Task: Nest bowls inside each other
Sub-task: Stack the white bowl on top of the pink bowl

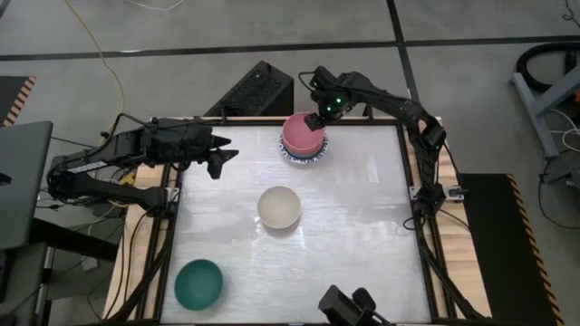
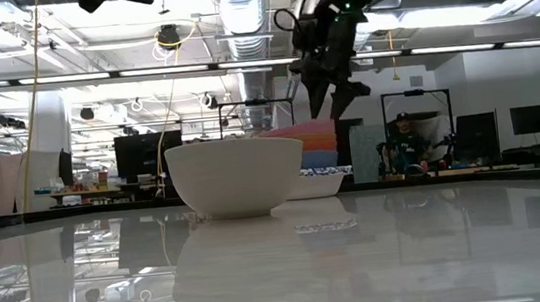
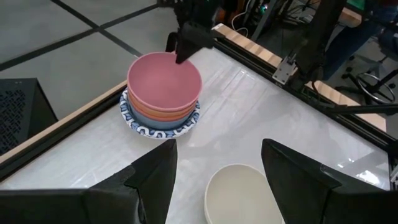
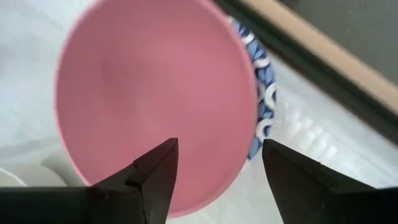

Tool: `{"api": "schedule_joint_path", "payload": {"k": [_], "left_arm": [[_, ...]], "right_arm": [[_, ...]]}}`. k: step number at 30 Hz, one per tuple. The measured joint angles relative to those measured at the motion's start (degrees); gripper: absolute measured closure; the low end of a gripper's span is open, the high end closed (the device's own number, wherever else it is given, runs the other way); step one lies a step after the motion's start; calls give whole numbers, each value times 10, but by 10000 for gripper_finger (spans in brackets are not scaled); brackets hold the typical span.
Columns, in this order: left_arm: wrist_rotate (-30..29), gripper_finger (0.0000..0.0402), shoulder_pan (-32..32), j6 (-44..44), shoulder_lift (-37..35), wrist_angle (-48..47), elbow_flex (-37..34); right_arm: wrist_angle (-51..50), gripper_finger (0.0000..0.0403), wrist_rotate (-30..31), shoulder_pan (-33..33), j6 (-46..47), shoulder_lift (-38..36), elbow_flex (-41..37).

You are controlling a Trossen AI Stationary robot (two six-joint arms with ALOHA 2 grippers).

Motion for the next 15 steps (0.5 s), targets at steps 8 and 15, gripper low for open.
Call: {"api": "schedule_joint_path", "payload": {"k": [8,15], "left_arm": [[0,177,0,16,0,-1,0],[1,177,0,48,0,-1,0]], "right_arm": [[-37,148,29,9,-36,0,89],[-54,148,28,96,-169,0,182]]}}
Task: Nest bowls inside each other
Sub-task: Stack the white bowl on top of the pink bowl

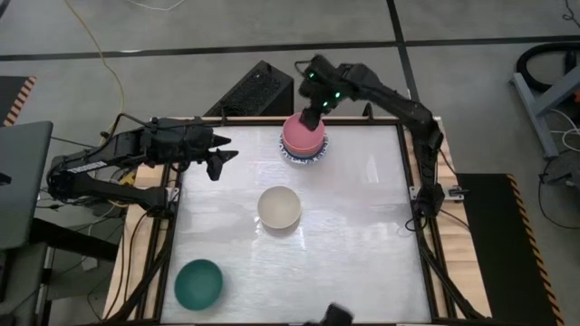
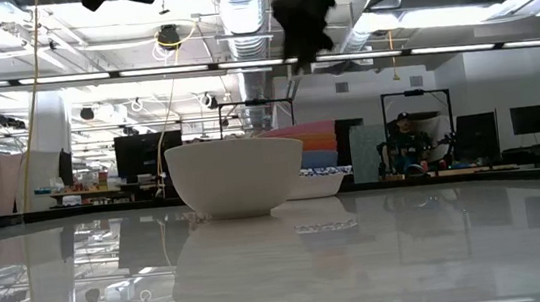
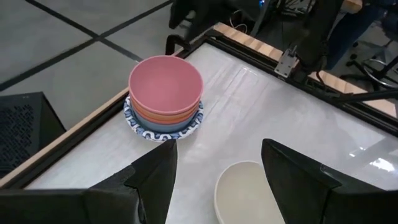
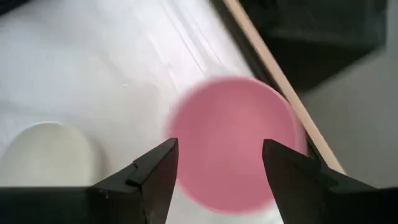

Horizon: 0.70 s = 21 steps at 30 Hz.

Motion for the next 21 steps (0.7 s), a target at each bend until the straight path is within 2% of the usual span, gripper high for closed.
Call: {"api": "schedule_joint_path", "payload": {"k": [7,11,13,17,21], "left_arm": [[0,177,0,3,0,-1,0],[1,177,0,3,0,-9,0],[1,177,0,3,0,-13,0],[2,177,0,-6,0,-21,0],[13,177,0,-8,0,-27,0]], "right_arm": [[42,148,-2,131,-20,0,19],[110,148,2,197,-42,0,-9],[142,148,27,222,-45,4,-23],[186,148,83,241,-42,3,-64],[194,148,93,241,-18,3,-116]]}}
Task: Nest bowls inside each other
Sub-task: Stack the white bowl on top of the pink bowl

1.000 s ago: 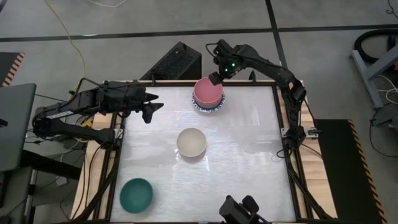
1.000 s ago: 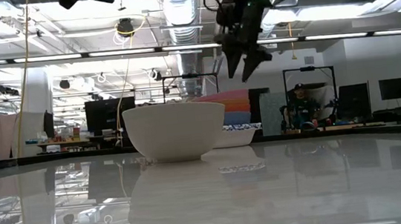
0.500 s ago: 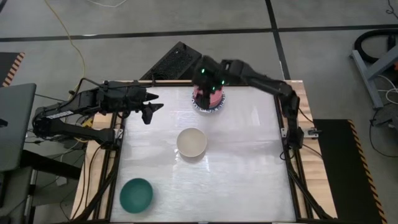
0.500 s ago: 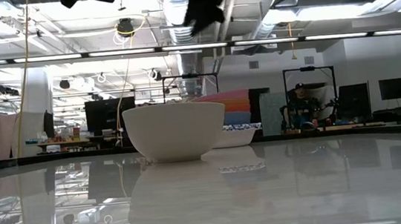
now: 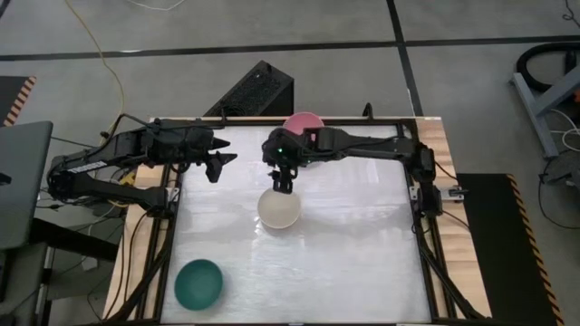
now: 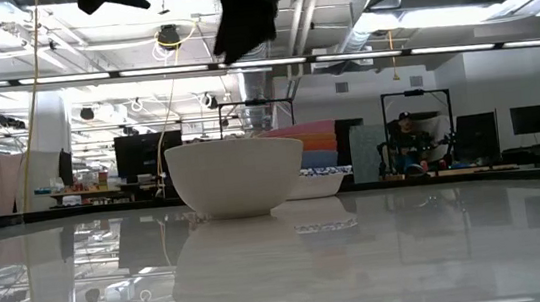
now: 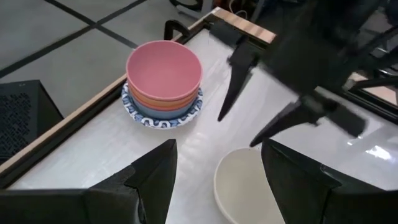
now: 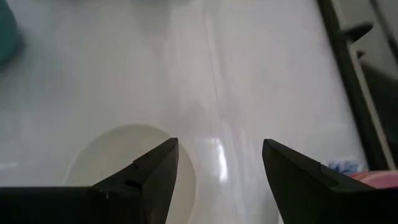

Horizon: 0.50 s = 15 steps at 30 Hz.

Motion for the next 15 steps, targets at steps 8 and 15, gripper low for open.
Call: {"api": "schedule_joint_path", "payload": {"k": [8,15], "left_arm": [[6,177,0,0,0,-3,0],[6,177,0,0,0,-3,0]], "right_arm": [[40,148,-5,4,15,0,-103],[62,148,-5,5,20,0,-156]]}}
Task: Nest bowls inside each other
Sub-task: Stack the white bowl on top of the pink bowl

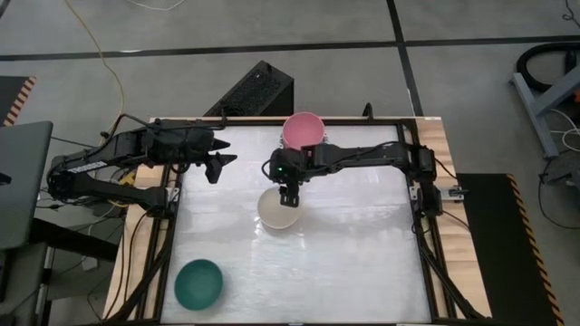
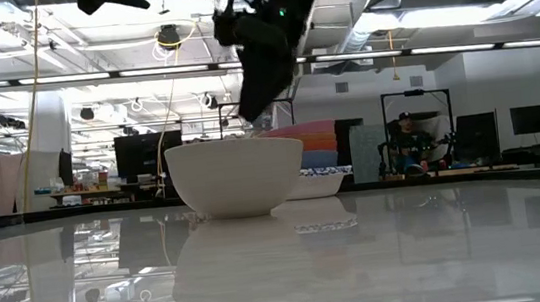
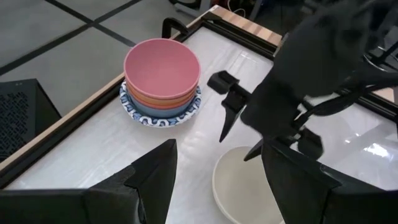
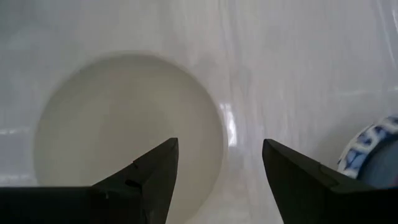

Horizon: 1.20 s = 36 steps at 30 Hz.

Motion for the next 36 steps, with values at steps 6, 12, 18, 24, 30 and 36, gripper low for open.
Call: {"api": "schedule_joint_path", "payload": {"k": [6,12,18,24,30,36], "left_arm": [[0,177,0,-1,0,0,0],[0,177,0,-2,0,0,0],[0,177,0,-2,0,0,0],[-1,177,0,-2,0,0,0],[-1,177,0,0,0,0,0],[-1,177,0,-3,0,0,0]], "right_arm": [[30,148,0,-1,13,1,-47],[51,148,0,0,20,1,-90],[57,164,-18,-1,25,0,-116],[62,205,-30,0,40,0,-144],[53,315,-29,-1,60,0,-145],[53,386,-33,-1,85,-4,-142]]}}
